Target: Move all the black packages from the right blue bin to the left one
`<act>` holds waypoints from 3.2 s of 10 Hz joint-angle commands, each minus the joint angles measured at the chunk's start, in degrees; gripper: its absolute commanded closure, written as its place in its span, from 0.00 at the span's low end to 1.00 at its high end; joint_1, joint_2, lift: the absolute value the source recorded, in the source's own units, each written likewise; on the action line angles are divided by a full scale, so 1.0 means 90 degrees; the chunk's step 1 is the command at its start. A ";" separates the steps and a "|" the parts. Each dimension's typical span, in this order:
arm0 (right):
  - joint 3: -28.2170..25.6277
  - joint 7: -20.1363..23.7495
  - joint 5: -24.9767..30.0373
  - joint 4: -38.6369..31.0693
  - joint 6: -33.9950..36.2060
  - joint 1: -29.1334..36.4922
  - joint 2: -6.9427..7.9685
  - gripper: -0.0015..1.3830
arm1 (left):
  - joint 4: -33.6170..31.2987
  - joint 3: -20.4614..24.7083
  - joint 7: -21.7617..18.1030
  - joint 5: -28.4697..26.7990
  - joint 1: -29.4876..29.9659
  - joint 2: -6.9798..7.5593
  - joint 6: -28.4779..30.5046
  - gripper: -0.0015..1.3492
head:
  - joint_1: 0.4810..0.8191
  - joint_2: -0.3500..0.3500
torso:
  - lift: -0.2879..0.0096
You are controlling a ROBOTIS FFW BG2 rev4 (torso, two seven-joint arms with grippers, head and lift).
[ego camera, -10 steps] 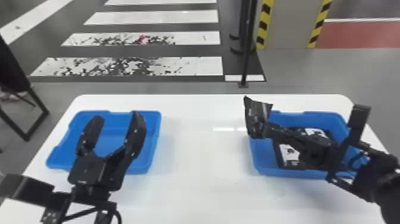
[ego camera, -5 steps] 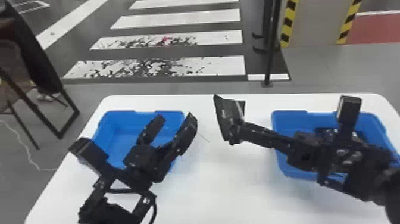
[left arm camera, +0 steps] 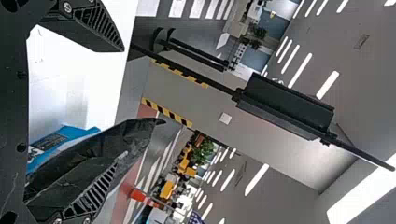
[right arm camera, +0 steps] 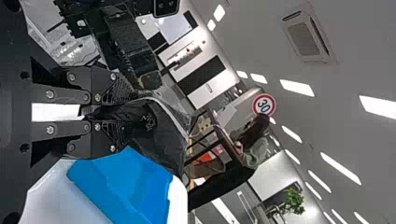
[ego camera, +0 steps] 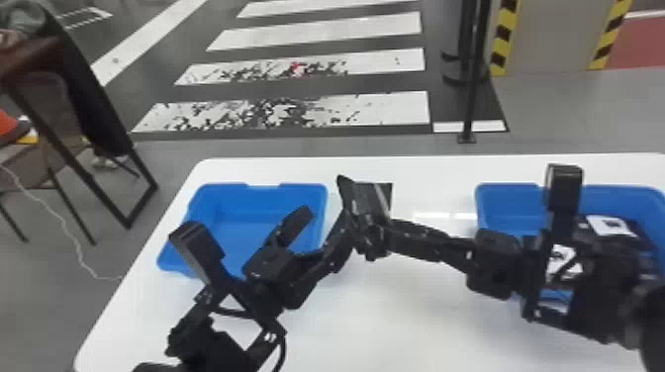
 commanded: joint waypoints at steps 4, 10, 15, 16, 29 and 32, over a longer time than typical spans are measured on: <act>0.0071 0.0001 -0.0027 -0.0012 -0.0016 -0.0069 -0.0037 0.76 | -0.0062 0.0006 -0.0073 0.0418 -0.0019 0.0004 -0.0042 0.08 | 0.63 0.84 | 0.50; 0.0376 -0.0048 -0.0167 0.0129 -0.0109 -0.0225 -0.0047 0.76 | -0.0328 -0.0032 -0.0180 0.0583 -0.0129 0.0004 0.1036 0.75 | 0.63 0.81 | 0.50; 0.0376 -0.0048 -0.0345 0.0394 -0.0438 -0.0288 -0.0047 0.49 | -0.0437 -0.0019 0.0025 0.0533 0.0012 -0.0016 0.0395 0.90 | 0.63 0.81 | 0.50; 0.0363 -0.0048 -0.0396 0.0472 -0.0438 -0.0256 -0.0037 0.17 | -0.0391 0.0222 0.0259 0.0114 -0.0051 -0.0025 0.0270 0.90 | 0.63 0.82 | 0.50; -0.1960 -0.2021 0.2410 -0.1231 0.0812 0.0962 0.0315 0.10 | 0.1047 0.0552 0.0640 -0.0991 0.0278 -0.0240 -0.4136 0.11 | 0.63 0.86 | 0.50; -0.2201 -0.3407 0.3324 -0.1825 0.2641 0.0900 0.0510 0.10 | 0.0844 0.0197 0.0660 -0.0877 0.0465 -0.0211 -0.4074 0.11 | 0.63 0.66 | 0.50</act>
